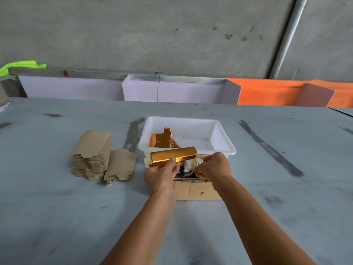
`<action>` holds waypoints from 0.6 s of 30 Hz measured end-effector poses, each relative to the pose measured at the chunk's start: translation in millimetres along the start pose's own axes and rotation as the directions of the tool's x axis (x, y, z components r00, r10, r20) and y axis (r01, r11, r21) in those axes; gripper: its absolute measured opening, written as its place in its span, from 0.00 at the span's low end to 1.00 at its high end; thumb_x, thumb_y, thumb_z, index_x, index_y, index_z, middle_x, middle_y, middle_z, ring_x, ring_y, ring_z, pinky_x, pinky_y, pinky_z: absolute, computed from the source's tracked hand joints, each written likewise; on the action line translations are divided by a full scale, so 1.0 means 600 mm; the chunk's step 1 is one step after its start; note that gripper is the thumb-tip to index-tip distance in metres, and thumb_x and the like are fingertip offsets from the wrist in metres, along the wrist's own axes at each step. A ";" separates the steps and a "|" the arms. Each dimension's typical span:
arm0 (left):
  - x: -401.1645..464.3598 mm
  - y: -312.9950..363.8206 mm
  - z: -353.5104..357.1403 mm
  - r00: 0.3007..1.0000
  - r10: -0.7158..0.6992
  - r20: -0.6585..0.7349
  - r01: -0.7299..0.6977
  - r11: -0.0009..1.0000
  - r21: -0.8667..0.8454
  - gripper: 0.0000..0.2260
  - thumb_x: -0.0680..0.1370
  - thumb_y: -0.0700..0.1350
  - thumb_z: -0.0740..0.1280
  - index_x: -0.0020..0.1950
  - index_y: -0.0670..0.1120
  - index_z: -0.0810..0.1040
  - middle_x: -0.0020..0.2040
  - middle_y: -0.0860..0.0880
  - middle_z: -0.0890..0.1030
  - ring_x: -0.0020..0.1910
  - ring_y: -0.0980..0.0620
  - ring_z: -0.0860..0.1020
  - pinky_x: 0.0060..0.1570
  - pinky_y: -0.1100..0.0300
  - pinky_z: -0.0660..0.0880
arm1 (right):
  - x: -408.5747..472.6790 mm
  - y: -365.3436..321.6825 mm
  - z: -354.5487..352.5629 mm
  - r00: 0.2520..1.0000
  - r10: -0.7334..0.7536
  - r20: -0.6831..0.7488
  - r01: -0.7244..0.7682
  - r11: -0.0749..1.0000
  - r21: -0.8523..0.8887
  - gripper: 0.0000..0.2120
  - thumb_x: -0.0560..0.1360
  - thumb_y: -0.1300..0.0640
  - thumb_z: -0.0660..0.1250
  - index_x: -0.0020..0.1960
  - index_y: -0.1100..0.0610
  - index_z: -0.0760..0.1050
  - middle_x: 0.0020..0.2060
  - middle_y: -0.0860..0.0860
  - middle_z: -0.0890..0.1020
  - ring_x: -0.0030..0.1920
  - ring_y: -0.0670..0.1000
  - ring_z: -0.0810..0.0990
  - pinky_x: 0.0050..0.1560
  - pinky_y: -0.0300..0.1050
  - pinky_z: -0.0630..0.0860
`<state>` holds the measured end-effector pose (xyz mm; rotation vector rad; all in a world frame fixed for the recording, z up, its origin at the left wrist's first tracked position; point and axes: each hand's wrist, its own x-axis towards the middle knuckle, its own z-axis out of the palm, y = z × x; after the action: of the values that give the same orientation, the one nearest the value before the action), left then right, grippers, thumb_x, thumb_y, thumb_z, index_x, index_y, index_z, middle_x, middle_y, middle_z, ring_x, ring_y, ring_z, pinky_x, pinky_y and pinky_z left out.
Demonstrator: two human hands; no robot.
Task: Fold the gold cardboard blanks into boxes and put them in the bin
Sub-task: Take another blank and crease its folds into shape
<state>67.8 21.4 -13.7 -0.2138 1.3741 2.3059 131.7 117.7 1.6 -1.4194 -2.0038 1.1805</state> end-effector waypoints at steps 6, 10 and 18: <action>0.002 -0.003 0.000 0.999 0.027 0.027 -0.026 1.000 -0.008 0.07 0.71 0.32 0.72 0.41 0.43 0.78 0.40 0.46 0.82 0.37 0.49 0.82 0.33 0.65 0.80 | -0.035 0.019 0.000 0.999 -0.043 -0.017 0.045 0.988 0.150 0.11 0.66 0.67 0.71 0.46 0.59 0.75 0.41 0.55 0.80 0.39 0.54 0.80 0.31 0.41 0.73; 0.004 -0.005 0.000 0.997 0.048 0.055 -0.048 0.999 0.003 0.07 0.71 0.32 0.72 0.41 0.42 0.78 0.40 0.44 0.82 0.35 0.48 0.81 0.35 0.64 0.80 | -0.069 0.037 0.004 0.997 -0.061 -0.041 0.069 0.970 0.233 0.07 0.67 0.66 0.72 0.42 0.59 0.76 0.35 0.53 0.81 0.38 0.53 0.81 0.36 0.44 0.76; 0.003 -0.004 -0.002 0.997 0.046 0.058 -0.048 0.998 0.032 0.06 0.71 0.32 0.72 0.42 0.41 0.78 0.39 0.44 0.82 0.31 0.52 0.81 0.33 0.63 0.80 | -0.103 0.059 0.010 0.998 -0.038 -0.040 0.051 0.918 0.394 0.11 0.69 0.67 0.72 0.36 0.56 0.73 0.27 0.51 0.78 0.31 0.51 0.79 0.34 0.41 0.73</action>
<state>66.9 21.9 -16.7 -0.1056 1.4024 2.3070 171.4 63.0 -22.6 -1.1731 -1.6432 1.4341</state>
